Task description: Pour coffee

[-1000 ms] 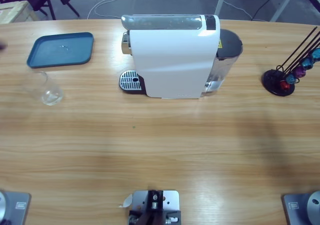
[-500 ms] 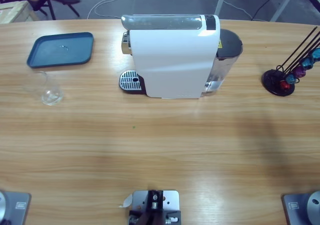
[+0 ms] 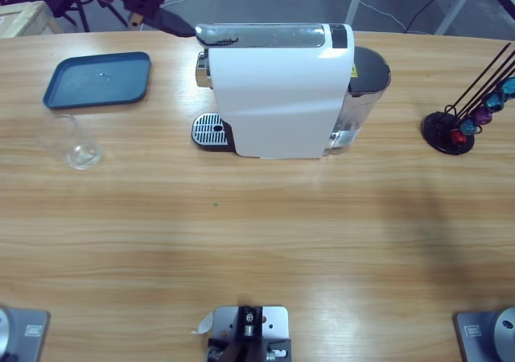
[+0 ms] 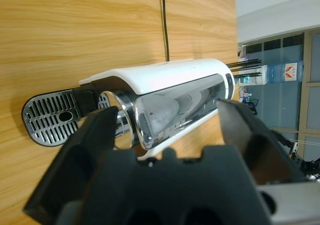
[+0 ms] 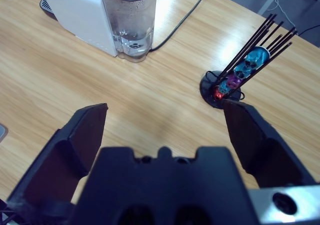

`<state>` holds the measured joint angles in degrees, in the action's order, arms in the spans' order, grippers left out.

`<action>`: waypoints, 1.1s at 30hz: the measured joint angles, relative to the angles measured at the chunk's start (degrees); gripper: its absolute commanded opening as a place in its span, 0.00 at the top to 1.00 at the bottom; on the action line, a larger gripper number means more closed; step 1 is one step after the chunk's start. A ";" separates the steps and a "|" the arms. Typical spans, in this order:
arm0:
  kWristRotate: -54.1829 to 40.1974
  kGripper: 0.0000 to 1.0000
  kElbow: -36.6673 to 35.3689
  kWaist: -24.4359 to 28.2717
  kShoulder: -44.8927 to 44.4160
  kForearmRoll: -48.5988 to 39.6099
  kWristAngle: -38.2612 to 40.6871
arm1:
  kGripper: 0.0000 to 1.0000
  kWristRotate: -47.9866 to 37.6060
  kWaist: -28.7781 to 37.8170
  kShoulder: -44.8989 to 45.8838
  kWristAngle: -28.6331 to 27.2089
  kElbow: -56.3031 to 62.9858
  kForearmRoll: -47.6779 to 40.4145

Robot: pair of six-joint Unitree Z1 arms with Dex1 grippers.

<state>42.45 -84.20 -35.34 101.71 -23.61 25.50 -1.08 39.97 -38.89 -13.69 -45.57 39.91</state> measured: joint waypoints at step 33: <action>2.99 1.00 3.52 -0.68 -2.27 -0.93 -2.79 | 0.00 0.00 0.00 -1.32 0.00 -0.01 0.00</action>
<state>45.44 -80.69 -36.02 99.43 -24.54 22.71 -1.08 39.97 -40.21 -13.69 -45.58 39.91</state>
